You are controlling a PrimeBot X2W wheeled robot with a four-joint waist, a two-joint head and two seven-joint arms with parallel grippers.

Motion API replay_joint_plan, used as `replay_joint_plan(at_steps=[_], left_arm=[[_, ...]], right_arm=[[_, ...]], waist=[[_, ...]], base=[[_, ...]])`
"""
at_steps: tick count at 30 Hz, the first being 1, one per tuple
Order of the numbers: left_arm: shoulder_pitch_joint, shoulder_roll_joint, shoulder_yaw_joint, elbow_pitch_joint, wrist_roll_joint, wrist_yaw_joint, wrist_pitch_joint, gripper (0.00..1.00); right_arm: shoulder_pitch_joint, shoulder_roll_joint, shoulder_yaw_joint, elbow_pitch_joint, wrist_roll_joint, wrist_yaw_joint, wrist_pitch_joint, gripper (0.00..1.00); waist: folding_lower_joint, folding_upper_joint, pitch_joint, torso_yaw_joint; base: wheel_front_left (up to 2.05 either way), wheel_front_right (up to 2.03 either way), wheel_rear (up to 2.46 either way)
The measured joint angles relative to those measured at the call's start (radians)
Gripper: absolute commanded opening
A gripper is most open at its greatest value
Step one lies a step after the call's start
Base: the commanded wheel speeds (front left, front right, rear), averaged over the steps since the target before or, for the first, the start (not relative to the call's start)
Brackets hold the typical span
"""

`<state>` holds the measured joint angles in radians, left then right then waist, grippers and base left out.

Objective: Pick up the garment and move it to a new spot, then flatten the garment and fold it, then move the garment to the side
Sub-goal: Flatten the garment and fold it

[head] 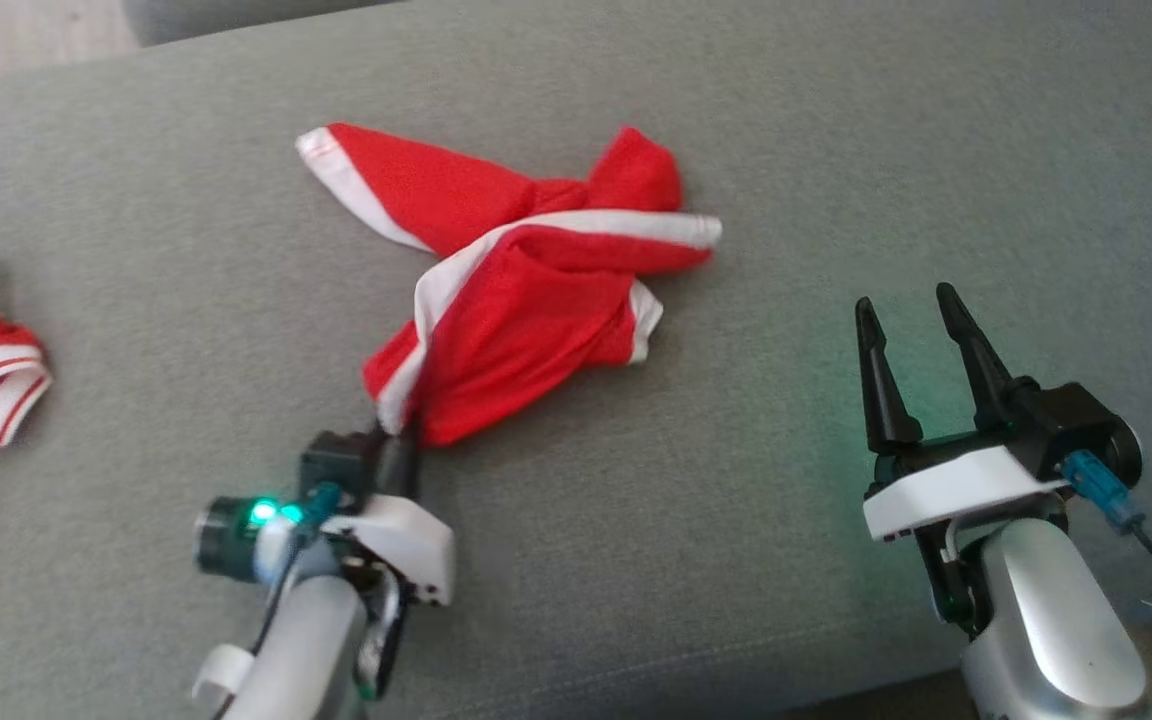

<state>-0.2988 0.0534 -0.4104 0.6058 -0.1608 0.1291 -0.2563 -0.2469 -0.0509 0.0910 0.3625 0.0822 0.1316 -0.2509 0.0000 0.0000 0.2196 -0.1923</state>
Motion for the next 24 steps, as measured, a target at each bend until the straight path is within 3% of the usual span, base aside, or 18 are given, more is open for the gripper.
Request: replay_joint_plan(at_steps=[6,7,8,9,10,24], left_arm=[[0.01,0.042,0.072,-0.038,0.038,0.033,0.0,0.0],[0.01,0.047,0.078,-0.045,0.041,0.038,0.0,0.09],[0.01,0.049,0.085,-0.054,0.046,0.038,0.0,0.41],[0.01,0.048,0.092,-0.06,0.047,0.038,0.0,0.93],[0.01,0.046,0.097,-0.065,0.052,0.038,0.0,1.0],[0.05,0.001,0.09,-0.132,0.064,0.009,0.0,1.0]], right_arm=[[0.0,0.0,0.015,0.008,0.015,0.0,0.0,1.0],[0.0,0.0,0.021,0.011,0.015,0.0,0.0,1.0],[0.0,0.0,0.028,0.014,0.015,0.0,0.0,1.0],[0.0,0.0,0.034,0.019,0.016,0.0,0.0,1.0],[-0.001,0.0,0.039,0.026,0.02,0.0,0.0,1.0],[-0.093,-0.001,0.108,0.204,-0.004,0.0,0.0,1.0]], waist=[[0.0,0.0,-0.018,0.053],[0.0,0.0,-0.019,0.062],[0.0,0.0,-0.018,0.069],[0.0,0.0,-0.017,0.077],[0.0,0.0,-0.014,0.083],[0.0,0.0,0.027,0.222]], base=[[0.0,0.0,0.0],[0.0,0.0,0.0],[0.0,0.0,0.0],[0.0,0.0,0.0],[0.0,0.0,0.0],[0.0,0.0,0.0]])
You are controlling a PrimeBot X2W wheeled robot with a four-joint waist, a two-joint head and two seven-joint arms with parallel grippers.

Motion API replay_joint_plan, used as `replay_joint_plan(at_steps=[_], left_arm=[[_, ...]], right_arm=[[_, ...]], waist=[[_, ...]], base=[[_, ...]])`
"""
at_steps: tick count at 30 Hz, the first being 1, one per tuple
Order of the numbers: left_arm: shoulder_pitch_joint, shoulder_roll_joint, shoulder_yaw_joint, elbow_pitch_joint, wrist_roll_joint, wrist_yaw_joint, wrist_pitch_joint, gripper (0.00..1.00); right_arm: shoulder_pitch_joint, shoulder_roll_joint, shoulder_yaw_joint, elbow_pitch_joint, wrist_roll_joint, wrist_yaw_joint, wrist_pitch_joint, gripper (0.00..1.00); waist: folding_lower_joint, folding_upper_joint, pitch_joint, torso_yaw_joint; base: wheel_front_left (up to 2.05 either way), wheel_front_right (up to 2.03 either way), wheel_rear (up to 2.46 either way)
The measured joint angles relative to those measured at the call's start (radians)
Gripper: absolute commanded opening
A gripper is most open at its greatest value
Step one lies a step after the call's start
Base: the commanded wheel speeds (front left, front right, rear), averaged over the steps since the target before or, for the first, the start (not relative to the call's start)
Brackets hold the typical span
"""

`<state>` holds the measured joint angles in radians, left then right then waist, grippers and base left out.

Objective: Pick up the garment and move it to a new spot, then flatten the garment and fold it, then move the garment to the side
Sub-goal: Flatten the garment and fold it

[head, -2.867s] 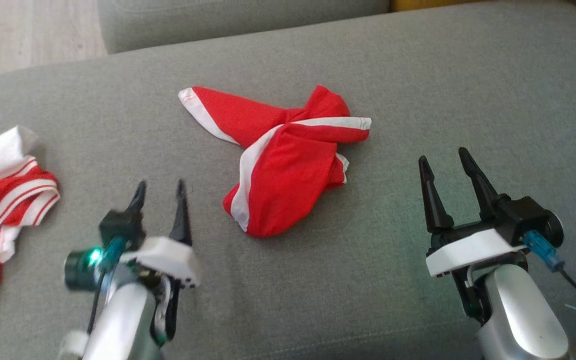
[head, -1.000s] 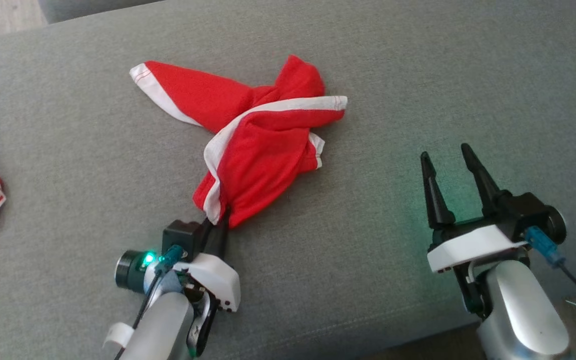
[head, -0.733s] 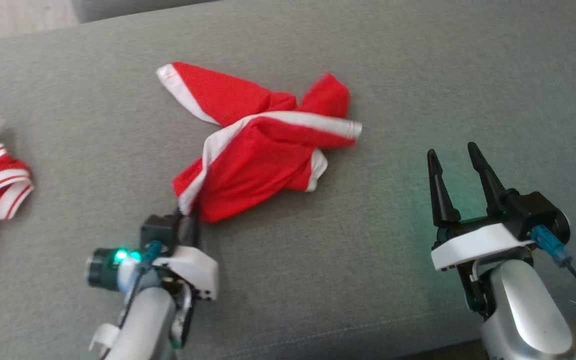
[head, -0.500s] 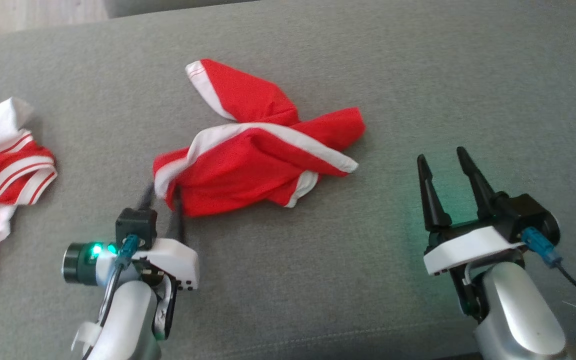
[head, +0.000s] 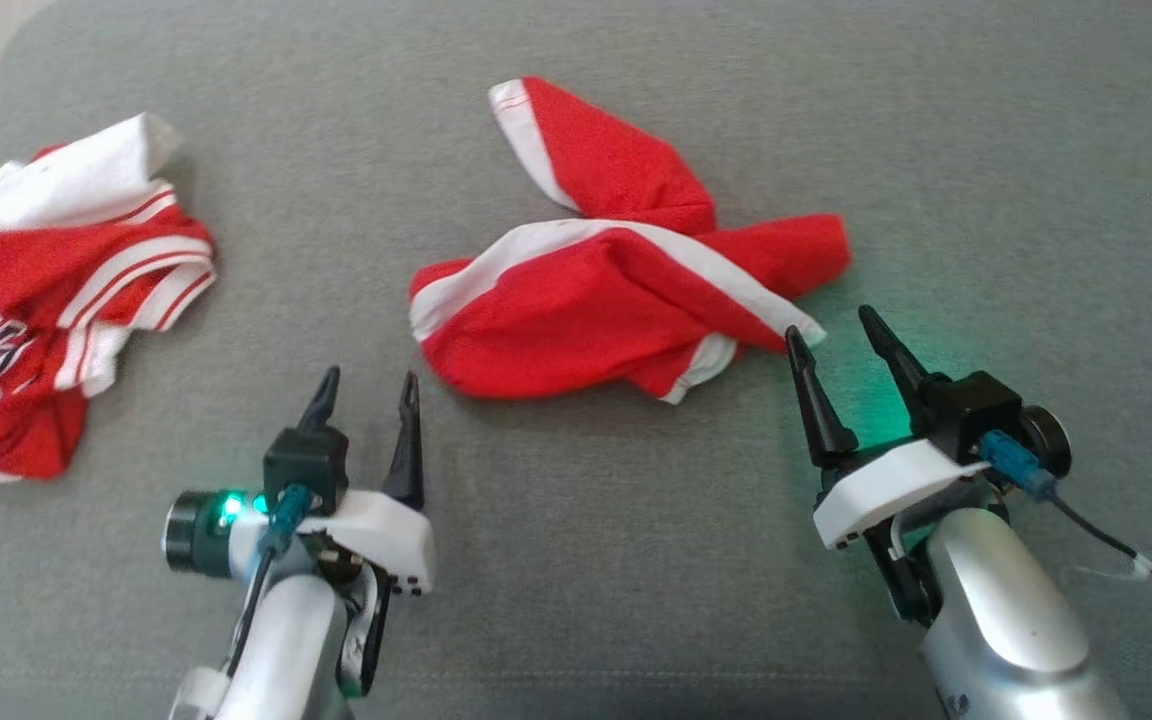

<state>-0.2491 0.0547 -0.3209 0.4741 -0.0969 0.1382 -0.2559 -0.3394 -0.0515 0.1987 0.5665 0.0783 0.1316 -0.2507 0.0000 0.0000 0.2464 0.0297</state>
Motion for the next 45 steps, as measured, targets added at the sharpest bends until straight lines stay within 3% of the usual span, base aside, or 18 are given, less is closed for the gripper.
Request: replay_joint_plan(at_steps=[11,12,13,15,16,24,34,45], left_arm=[[0.011,-0.007,-0.016,-0.023,0.0,-0.015,0.0,1.0],[0.011,-0.007,-0.016,-0.024,0.0,-0.015,0.0,1.0],[0.011,-0.007,-0.016,-0.025,0.0,-0.015,0.0,1.0],[0.011,-0.007,-0.016,-0.03,0.0,-0.015,0.0,1.0],[0.011,-0.007,-0.015,-0.03,0.0,-0.015,0.0,1.0],[0.02,-0.007,-0.012,-0.033,-0.001,-0.016,0.0,1.0],[0.062,-0.008,-0.006,-0.031,-0.018,-0.015,0.0,1.0],[0.086,-0.008,-0.012,-0.025,-0.047,-0.001,0.0,1.0]], right_arm=[[-0.021,0.0,-0.03,0.1,-0.026,0.0,0.0,1.0],[-0.022,0.0,-0.027,0.112,-0.026,0.0,0.0,0.9],[-0.023,0.0,-0.024,0.121,-0.026,0.0,0.0,0.51],[-0.026,0.0,-0.012,0.13,-0.027,0.0,0.0,0.07],[-0.028,0.0,-0.009,0.132,-0.027,0.0,0.0,0.0],[-0.042,-0.009,-0.038,0.102,-0.032,0.0,0.0,0.0],[-0.019,-0.054,-0.147,-0.074,-0.096,0.0,0.0,0.0],[0.115,-0.055,-0.193,0.002,-0.123,0.0,0.0,0.0]], waist=[[0.0,0.0,0.0,0.057],[0.0,0.0,-0.001,0.06],[0.0,0.0,-0.003,0.062],[0.0,0.0,-0.005,0.064],[0.0,0.0,-0.006,0.064],[0.0,0.0,-0.018,0.057],[0.0,0.0,-0.065,0.001],[0.0,0.0,-0.126,-0.052]], base=[[0.0,0.0,0.0],[0.0,0.0,0.0],[0.0,0.0,0.0],[0.0,0.0,0.0],[0.0,0.0,0.0],[0.0,0.0,0.0],[0.0,0.0,0.0],[0.0,0.0,0.0]])
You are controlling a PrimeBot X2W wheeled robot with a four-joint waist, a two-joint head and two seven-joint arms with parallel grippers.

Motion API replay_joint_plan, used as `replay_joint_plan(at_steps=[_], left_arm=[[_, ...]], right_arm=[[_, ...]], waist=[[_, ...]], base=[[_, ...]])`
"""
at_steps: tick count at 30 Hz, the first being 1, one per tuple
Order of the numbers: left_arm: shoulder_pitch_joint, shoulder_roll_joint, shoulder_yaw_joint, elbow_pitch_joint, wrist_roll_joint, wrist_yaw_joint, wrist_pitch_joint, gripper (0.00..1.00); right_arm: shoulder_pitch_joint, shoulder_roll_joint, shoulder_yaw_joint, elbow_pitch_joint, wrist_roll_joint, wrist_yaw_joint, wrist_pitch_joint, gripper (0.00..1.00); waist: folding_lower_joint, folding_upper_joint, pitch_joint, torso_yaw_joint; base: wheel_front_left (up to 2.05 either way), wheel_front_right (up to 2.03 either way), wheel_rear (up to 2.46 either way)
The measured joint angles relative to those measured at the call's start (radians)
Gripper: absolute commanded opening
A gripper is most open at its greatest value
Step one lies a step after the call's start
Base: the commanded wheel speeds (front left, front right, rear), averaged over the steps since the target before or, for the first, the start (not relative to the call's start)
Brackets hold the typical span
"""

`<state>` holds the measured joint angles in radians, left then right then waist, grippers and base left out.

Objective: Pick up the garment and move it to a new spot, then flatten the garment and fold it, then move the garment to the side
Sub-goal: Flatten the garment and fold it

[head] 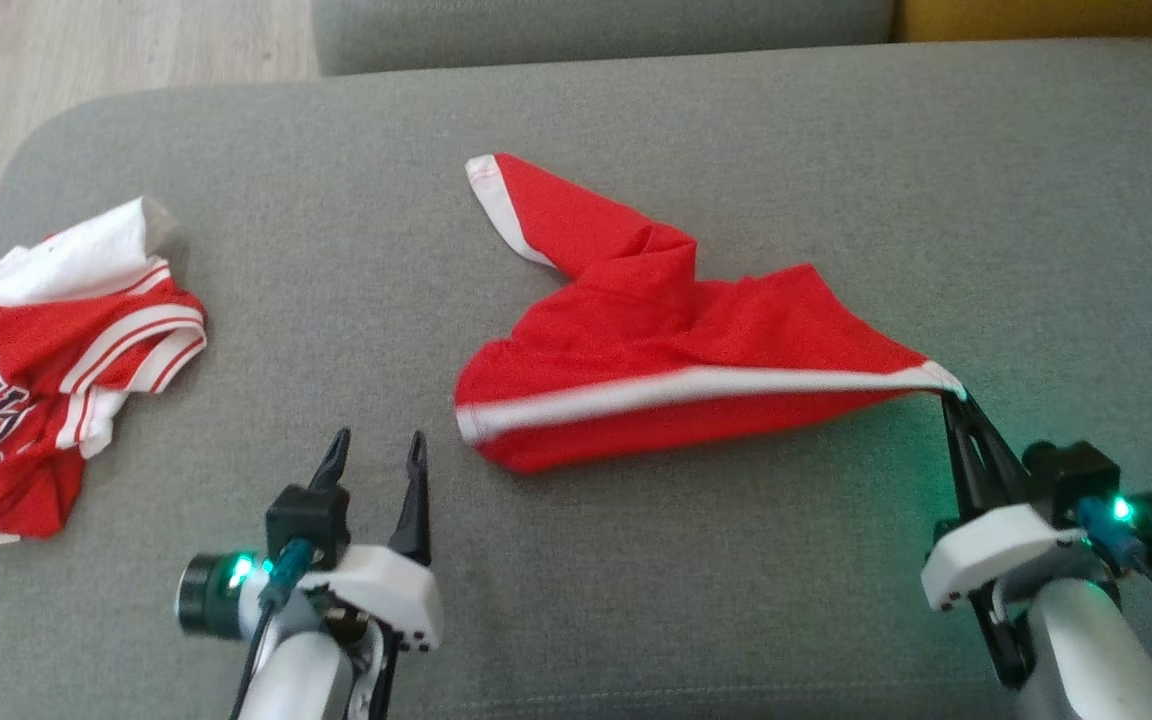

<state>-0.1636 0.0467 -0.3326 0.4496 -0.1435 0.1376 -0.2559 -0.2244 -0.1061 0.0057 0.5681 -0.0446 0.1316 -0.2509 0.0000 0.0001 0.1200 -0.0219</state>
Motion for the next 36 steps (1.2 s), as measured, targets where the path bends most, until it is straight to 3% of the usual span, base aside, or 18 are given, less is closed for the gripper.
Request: replay_joint_plan(at_steps=[1,2,3,4,8,17,36], left_arm=[[0.009,0.0,0.006,0.0,0.0,0.0,0.0,1.0],[0.019,0.0,0.014,0.0,0.0,0.0,0.0,1.0],[0.028,0.0,0.022,0.001,0.0,0.002,0.0,1.0],[0.036,0.0,0.027,0.001,0.0,0.003,0.0,1.0],[0.052,0.0,0.053,-0.004,0.0,0.007,0.0,1.0],[0.105,0.0,0.107,-0.064,0.0,0.022,0.0,1.0],[0.123,0.0,0.122,-0.068,0.019,0.038,0.0,1.0]], right_arm=[[0.005,0.002,-0.011,0.006,-0.006,0.0,0.0,0.1],[0.01,0.003,-0.021,0.014,-0.011,0.0,0.0,0.35],[0.013,0.004,-0.032,0.026,-0.015,0.0,0.0,0.72],[0.014,0.006,-0.045,0.031,-0.019,0.0,0.0,1.0],[0.013,0.015,-0.079,0.021,-0.019,0.0,0.0,1.0],[0.016,0.046,-0.067,-0.143,0.015,0.0,0.0,1.0],[0.086,0.058,0.015,-0.114,0.064,0.0,0.0,1.0]], waist=[[0.0,0.0,-0.005,-0.002],[0.0,0.0,-0.01,-0.004],[0.0,0.0,-0.016,-0.006],[0.0,0.0,-0.021,-0.007],[0.0,0.0,-0.038,-0.011],[0.0,0.0,-0.087,-0.016],[0.0,0.0,-0.096,-0.002]], base=[[0.0,0.0,0.0],[0.0,0.0,0.0],[0.0,0.0,0.0],[0.0,0.0,0.0],[0.0,0.0,0.0],[0.0,0.0,0.0],[0.0,0.0,0.0]])
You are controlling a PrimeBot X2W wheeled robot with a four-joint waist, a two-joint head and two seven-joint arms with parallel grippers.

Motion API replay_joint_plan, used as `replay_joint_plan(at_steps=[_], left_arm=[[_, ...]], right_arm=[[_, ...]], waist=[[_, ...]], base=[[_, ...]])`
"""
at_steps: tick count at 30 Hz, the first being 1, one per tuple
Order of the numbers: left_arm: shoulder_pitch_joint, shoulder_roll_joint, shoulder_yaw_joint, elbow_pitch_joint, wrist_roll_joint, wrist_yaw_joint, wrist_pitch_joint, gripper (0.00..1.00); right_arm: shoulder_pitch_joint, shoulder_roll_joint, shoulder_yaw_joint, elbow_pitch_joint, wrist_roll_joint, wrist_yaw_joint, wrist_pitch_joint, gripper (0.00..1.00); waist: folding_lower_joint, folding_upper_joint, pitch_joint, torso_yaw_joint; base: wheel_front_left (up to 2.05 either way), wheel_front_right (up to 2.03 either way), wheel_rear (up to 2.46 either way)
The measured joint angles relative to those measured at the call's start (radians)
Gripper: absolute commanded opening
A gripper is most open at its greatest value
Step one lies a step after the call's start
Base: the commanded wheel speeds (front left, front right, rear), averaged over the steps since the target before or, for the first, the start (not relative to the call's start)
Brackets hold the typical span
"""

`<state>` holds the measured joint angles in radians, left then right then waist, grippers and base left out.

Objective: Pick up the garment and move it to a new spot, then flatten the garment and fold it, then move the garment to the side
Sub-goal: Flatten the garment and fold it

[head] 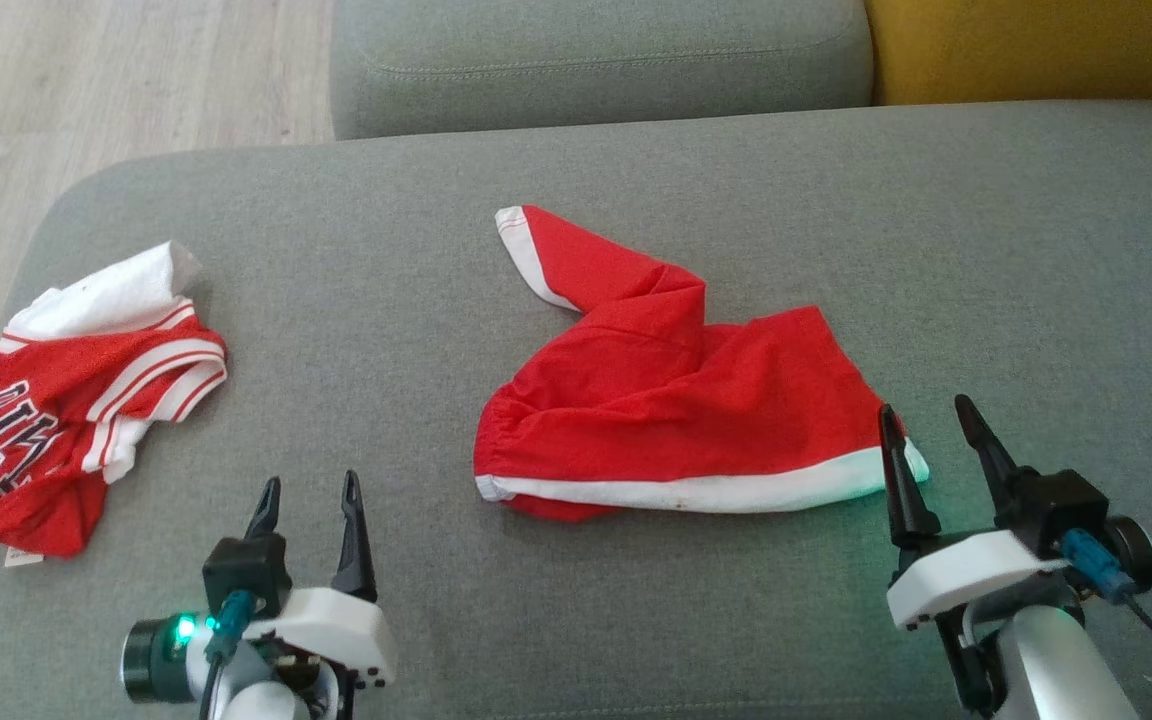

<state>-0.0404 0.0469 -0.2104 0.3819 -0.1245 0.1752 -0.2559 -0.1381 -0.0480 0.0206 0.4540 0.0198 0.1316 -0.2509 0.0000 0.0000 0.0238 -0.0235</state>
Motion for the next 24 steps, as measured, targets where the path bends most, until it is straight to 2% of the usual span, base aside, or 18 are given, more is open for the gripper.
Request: replay_joint_plan(at_steps=[5,10,12,14,15,24], left_arm=[[0.0,0.0,-0.005,0.0,-0.005,-0.002,0.0,1.0],[-0.005,0.001,-0.072,0.012,-0.091,-0.086,0.0,1.0],[-0.01,0.001,-0.106,0.027,-0.138,-0.129,0.0,1.0],[-0.023,0.001,-0.141,0.044,-0.201,-0.194,0.0,1.0],[-0.033,0.0,-0.151,0.06,-0.214,-0.208,0.0,1.0],[-0.094,0.001,-0.163,0.129,-0.289,-0.268,0.0,1.0]], right_arm=[[0.0,0.0,0.007,0.001,0.007,0.0,0.0,1.0],[-0.003,0.0,0.02,0.002,0.007,0.0,0.0,1.0],[-0.012,0.0,0.027,0.007,0.007,0.0,0.0,1.0],[-0.023,0.0,0.03,0.008,0.007,0.0,0.0,1.0],[-0.029,0.001,0.032,0.008,0.007,0.0,0.0,1.0],[-0.041,0.001,0.013,0.007,-0.004,0.0,0.0,1.0]], waist=[[0.0,0.0,0.003,0.003],[0.0,0.0,0.022,-0.007],[0.0,0.0,0.035,-0.015],[0.0,0.0,0.049,-0.026],[0.0,0.0,0.056,-0.033],[0.0,0.0,0.108,-0.089]], base=[[0.0,0.0,0.0],[0.0,0.0,0.0],[0.0,0.0,0.0],[0.0,0.0,0.0],[0.0,0.0,0.0],[0.0,0.0,0.0]])
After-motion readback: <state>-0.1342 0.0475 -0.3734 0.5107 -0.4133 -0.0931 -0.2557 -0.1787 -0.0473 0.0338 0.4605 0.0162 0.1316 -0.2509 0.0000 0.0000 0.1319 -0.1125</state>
